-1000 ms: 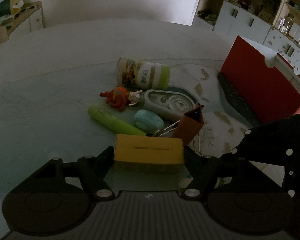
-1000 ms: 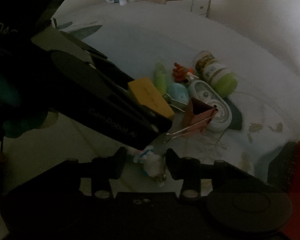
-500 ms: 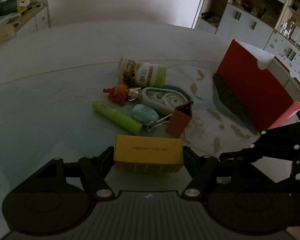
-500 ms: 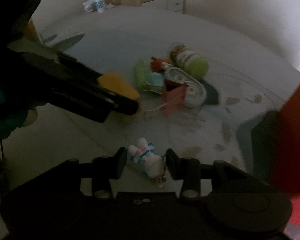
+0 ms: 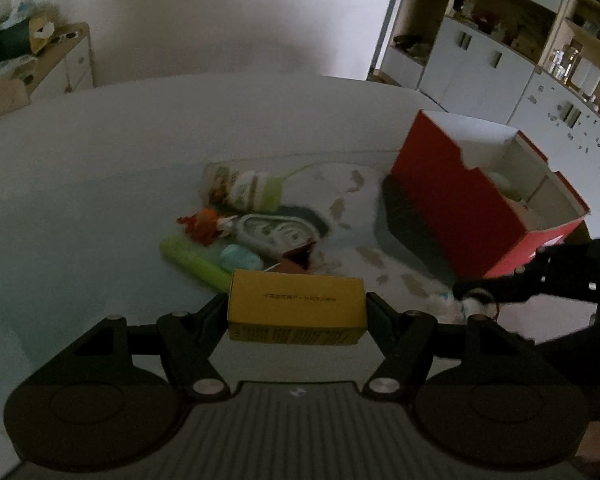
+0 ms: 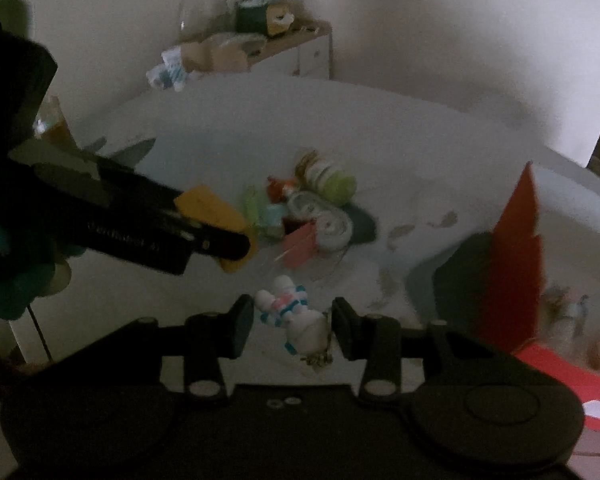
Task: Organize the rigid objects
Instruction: 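Carry the yellow box and bunny figurine in both tools over the red box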
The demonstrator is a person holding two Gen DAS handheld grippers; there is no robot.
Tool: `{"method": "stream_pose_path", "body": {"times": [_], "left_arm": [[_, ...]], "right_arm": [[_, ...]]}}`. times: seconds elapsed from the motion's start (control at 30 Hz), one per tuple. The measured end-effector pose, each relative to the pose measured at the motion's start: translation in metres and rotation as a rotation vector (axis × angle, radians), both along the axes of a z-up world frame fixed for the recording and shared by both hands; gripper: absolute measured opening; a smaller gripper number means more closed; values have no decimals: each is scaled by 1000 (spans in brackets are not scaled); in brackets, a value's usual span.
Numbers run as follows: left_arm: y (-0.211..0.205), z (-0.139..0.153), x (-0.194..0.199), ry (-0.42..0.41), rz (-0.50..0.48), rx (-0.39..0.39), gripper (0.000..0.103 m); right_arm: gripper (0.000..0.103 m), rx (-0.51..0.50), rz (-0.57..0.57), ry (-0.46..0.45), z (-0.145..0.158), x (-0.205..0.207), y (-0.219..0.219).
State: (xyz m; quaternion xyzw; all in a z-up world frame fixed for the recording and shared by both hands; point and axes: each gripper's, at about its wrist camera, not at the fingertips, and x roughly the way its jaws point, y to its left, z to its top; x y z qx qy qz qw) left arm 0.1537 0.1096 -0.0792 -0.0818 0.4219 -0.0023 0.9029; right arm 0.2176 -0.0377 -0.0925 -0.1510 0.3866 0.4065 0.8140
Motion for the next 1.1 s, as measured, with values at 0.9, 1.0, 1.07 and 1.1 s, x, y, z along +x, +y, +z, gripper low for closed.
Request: {"method": "stream_pose_path", "body": {"times": [0.9, 1.0, 1.07, 1.1], "left_arm": [[-131, 47, 66, -54, -48, 64, 72], [-148, 46, 78, -55, -57, 68, 72], [-159, 45, 86, -54, -62, 68, 72], [-165, 44, 90, -53, -65, 69, 72]], "right_arm": [[42, 45, -75, -100, 48, 66, -131], [42, 42, -78, -98, 47, 76, -147], [42, 40, -79, -96, 46, 82, -157], [42, 37, -81, -96, 46, 85, -162]]}}
